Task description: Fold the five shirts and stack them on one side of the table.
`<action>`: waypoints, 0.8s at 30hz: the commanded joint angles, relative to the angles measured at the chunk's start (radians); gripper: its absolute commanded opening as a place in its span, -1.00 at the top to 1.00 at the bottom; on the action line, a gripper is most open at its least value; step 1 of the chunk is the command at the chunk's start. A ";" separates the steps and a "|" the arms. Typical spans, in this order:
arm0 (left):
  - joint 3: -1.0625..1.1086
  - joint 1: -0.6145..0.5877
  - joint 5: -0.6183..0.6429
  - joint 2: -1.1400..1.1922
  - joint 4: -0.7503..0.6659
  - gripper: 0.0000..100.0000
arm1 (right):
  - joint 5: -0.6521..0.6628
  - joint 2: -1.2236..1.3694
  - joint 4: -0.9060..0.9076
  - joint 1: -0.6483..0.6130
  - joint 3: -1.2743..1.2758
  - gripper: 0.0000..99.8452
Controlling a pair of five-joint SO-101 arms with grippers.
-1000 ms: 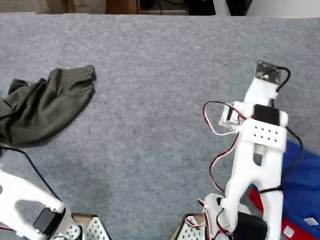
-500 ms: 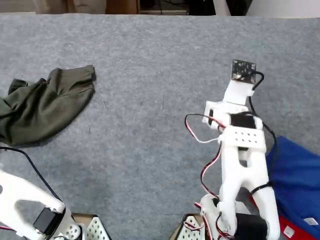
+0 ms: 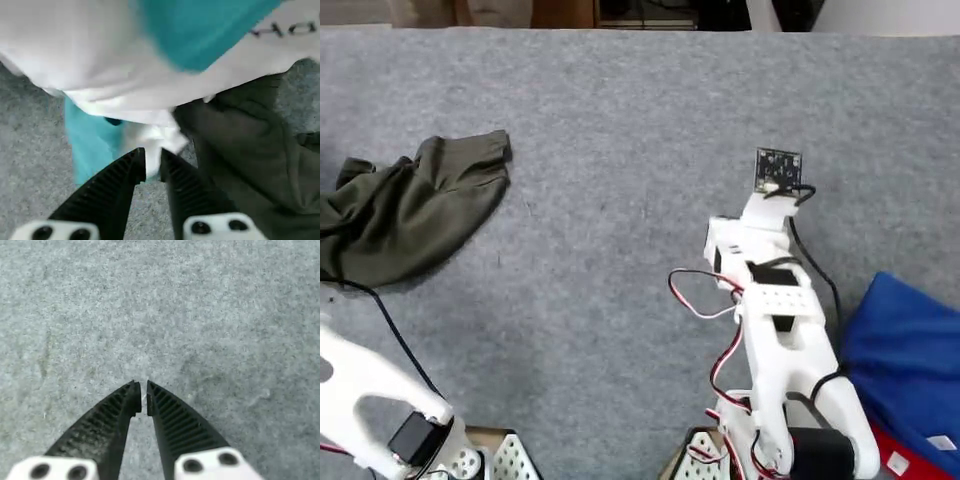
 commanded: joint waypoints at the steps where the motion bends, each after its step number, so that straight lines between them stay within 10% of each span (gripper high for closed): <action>1: -0.034 -0.003 0.000 -0.073 0.009 0.64 | -0.011 -0.030 -0.029 -0.013 0.007 0.91; 12: -0.040 -0.002 -0.002 -0.113 0.009 0.87 | -0.009 -0.028 -0.029 -0.015 0.012 0.91; 24: -0.041 0.023 0.123 -0.283 0.005 0.55 | -0.008 0.012 -0.038 -0.015 0.002 0.91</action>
